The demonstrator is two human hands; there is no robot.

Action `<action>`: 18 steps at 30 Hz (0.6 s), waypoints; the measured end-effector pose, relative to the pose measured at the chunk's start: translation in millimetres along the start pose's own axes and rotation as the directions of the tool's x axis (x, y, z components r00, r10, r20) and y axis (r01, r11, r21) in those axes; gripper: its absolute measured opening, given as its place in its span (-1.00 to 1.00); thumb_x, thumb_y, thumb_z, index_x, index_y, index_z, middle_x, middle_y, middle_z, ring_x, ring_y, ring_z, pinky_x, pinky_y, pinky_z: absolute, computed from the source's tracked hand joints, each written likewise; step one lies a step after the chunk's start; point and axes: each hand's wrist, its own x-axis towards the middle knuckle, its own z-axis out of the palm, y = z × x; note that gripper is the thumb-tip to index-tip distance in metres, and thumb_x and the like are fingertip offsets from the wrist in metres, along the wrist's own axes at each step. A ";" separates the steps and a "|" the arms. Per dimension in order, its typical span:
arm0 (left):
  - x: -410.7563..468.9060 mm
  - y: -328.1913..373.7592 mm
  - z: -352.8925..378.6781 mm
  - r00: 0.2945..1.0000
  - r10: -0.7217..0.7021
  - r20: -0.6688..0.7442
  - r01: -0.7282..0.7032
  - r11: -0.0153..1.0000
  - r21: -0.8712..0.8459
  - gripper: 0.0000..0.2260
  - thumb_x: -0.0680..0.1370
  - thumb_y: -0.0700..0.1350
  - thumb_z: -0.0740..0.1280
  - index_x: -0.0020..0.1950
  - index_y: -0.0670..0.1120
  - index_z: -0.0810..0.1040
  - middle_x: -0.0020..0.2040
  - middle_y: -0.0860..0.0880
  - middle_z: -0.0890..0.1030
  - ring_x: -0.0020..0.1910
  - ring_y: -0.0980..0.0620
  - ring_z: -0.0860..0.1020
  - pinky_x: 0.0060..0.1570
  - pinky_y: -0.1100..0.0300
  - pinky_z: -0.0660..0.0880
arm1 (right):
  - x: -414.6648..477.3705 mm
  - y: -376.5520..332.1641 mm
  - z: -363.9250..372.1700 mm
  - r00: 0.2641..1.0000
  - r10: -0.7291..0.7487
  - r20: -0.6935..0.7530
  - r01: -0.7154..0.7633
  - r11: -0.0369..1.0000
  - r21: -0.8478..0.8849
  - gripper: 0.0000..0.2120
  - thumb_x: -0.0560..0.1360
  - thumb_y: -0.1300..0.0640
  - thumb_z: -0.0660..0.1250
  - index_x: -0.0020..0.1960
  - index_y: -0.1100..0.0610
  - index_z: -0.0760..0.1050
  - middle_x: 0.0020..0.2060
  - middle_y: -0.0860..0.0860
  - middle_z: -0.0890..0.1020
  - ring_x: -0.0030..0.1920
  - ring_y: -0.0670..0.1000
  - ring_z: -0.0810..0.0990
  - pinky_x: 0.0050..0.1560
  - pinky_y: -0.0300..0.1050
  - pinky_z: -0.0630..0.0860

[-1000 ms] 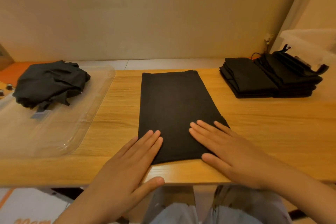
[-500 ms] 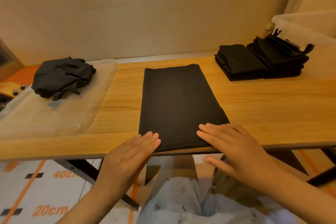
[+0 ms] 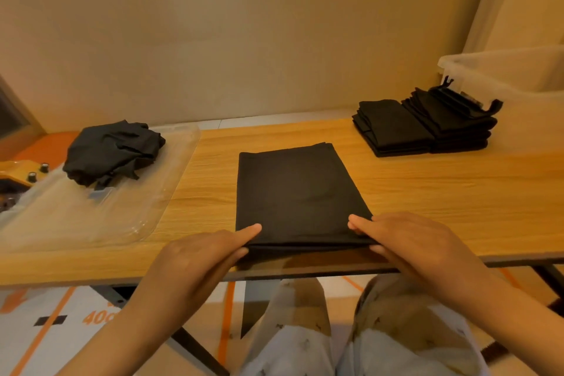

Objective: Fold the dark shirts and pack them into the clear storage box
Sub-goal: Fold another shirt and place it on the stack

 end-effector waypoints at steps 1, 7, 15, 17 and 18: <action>7.5 -3.1 -4.2 1.000 -0.021 0.014 0.021 1.000 -0.004 -0.66 0.64 0.08 0.12 0.40 0.09 0.39 -0.02 0.20 0.63 -0.08 0.32 0.57 -0.14 0.35 0.51 | 8.2 2.9 -4.4 1.000 0.000 0.012 0.000 1.000 0.008 -0.60 0.68 -0.02 -0.01 0.37 0.09 0.43 0.05 -0.06 0.66 0.08 -0.14 0.53 0.15 -0.37 0.35; 66.0 -37.6 -18.9 0.956 -0.287 0.057 0.293 0.928 -0.232 -0.79 0.56 0.14 0.23 0.17 0.27 0.53 0.09 0.36 0.58 0.07 0.35 0.55 0.03 0.42 0.48 | 67.7 24.3 -23.5 0.967 0.255 0.014 -0.237 0.877 0.418 -0.77 0.55 -0.12 0.16 0.17 -0.23 0.49 0.04 -0.39 0.56 0.12 -0.37 0.50 0.07 -0.50 0.41; 163.1 -132.5 -1.3 0.752 -0.539 0.379 0.628 0.761 -0.163 -0.87 0.58 -0.10 0.31 0.05 0.01 0.64 -0.06 0.04 0.67 -0.11 0.07 0.63 -0.09 0.16 0.60 | 180.1 122.4 31.4 0.797 0.493 0.348 -0.603 0.665 0.440 -0.91 0.55 0.05 0.32 0.00 -0.04 0.59 -0.11 -0.18 0.60 -0.05 -0.21 0.56 -0.21 -0.40 0.43; 174.6 -152.4 11.9 0.651 -0.593 0.474 0.695 0.716 -0.059 -0.86 0.58 -0.10 0.33 0.11 -0.03 0.62 0.00 -0.02 0.64 -0.09 0.03 0.62 -0.11 0.20 0.59 | 188.2 141.1 51.9 0.734 0.505 0.454 -0.666 0.666 0.335 -0.88 0.55 0.03 0.32 0.08 -0.05 0.53 -0.05 -0.11 0.59 -0.03 -0.14 0.55 -0.19 -0.36 0.42; 176.0 -160.0 18.0 0.616 -0.610 0.499 0.720 0.693 -0.040 -0.86 0.57 -0.10 0.35 0.11 -0.03 0.61 0.01 -0.02 0.63 -0.09 0.02 0.62 -0.11 0.21 0.58 | 187.5 146.5 58.7 0.710 0.509 0.486 -0.685 0.658 0.313 -0.85 0.53 0.01 0.34 0.09 -0.06 0.52 -0.03 -0.09 0.58 -0.03 -0.14 0.54 -0.20 -0.35 0.42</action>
